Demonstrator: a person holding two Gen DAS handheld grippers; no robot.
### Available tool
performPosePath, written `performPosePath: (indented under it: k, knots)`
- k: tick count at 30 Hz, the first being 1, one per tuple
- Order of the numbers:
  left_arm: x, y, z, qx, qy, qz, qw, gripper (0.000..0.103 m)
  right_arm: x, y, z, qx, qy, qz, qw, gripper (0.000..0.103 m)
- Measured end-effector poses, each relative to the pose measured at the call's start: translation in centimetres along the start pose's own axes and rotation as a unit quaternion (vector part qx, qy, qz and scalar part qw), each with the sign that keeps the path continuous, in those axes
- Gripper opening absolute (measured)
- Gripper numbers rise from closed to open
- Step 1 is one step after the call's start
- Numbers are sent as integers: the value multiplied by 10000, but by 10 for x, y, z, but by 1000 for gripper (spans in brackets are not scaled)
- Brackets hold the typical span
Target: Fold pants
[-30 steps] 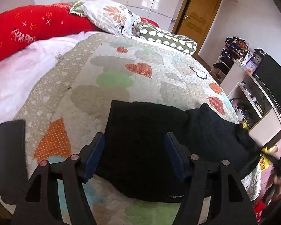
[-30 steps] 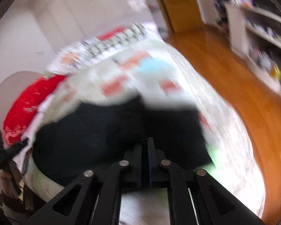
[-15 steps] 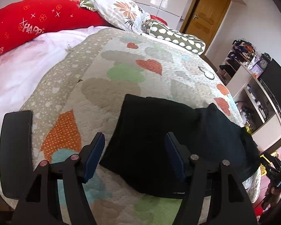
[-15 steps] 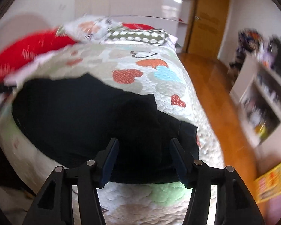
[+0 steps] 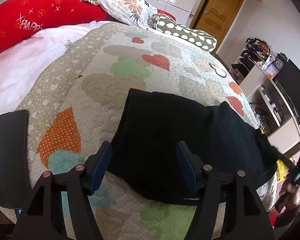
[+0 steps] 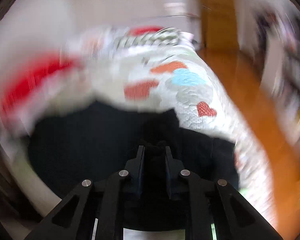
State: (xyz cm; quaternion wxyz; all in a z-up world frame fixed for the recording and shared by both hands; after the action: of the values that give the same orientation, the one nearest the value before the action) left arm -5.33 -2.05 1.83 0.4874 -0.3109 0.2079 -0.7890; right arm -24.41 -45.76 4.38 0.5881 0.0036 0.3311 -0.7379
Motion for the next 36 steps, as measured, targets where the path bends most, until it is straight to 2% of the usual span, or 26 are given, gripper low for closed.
performPosePath:
  k: [2, 3, 4, 6, 7, 8, 9, 11, 13, 16, 18, 20, 23, 25, 28, 31, 36]
  knots:
    - [-2, -1, 1, 23, -38, -6, 10000, 66, 31, -15, 3, 211, 740, -196, 9968, 16]
    - [-3, 0, 1, 24, -71, -3, 10000, 66, 43, -18, 0, 161, 985, -230, 9947, 16]
    - [-4, 1, 1, 24, -93, -1, 10000, 66, 55, -20, -6, 88, 1124, -429, 9927, 21]
    - [-5, 2, 1, 21, -109, 4, 9999, 66, 79, -27, -15, 49, 1177, -1193, 9858, 22]
    - [-4, 1, 1, 17, -96, -10, 10000, 66, 89, -33, -17, 103, 1325, -1403, 9812, 23]
    - [-1, 0, 1, 18, -73, -37, 10000, 66, 94, -38, -17, 176, 1478, -1331, 9799, 23]
    - [0, -1, 0, 19, -45, -66, 10000, 66, 90, -43, -14, 290, 1550, -1033, 9821, 23]
    - [9, -6, -3, 1, 96, -173, 9998, 66, 73, -50, -7, 346, 1166, -737, 9898, 34]
    - [19, -12, -7, -10, 255, -287, 9993, 72, 40, -51, -6, 222, 400, -455, 9979, 44]
    - [35, -19, -16, -74, 367, -535, 9979, 74, -7, -36, -22, -313, -231, 203, 9990, 48]
    - [44, -24, -20, -87, 364, -670, 9970, 74, -39, -23, -39, -578, -578, 556, 9951, 48]
    - [44, -27, -22, -48, 347, -661, 9972, 74, -67, -15, -54, -635, -1085, 635, 9900, 48]
    - [25, -27, -18, -7, 94, -415, 9991, 74, -114, -5, -85, -802, -1979, 964, 9722, 48]
    - [7, -25, -14, -22, -208, -256, 9995, 75, -141, 2, -107, -916, -2518, 1185, 9561, 47]
    - [-10, -20, -8, -8, -567, -254, 9981, 82, -158, 11, -124, -912, -2954, 1166, 9438, 47]
    - [-11, -11, -6, -54, -655, -336, 9973, 82, -162, 16, -135, -866, -3291, 1040, 9346, 47]
    - [0, 11, -10, -262, -446, -418, 9978, 82, -167, 27, -136, -833, -3353, 1001, 9331, 40]
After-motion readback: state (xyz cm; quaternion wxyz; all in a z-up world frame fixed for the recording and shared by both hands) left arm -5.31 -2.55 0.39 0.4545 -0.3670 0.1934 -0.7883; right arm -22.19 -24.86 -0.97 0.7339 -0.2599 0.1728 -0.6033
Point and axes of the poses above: each gripper's, at about its wrist camera, not at the fingertips, and y roughly the way its jaws point, x to its right, z to its top, the point moved 6 cm from there along y, roughly the way its jaws point, and after that the axes turned 11 degrees about x, right-handed, at the moved point
